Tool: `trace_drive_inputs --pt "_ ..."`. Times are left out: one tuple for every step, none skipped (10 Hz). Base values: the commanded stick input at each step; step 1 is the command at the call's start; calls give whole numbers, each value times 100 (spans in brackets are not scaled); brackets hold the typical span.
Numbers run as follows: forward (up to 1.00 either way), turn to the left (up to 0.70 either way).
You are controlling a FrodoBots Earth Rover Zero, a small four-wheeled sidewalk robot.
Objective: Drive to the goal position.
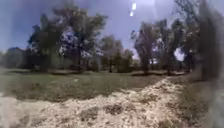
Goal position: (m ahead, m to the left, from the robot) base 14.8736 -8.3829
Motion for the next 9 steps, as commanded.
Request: trace_drive_inputs --pt "85 -34" --pt "85 -34" --pt "85 -34" --pt "85 -34" --pt "85 -34" --pt "85 -34" --pt "85 -34" --pt "85 -34" --pt "85 -34"
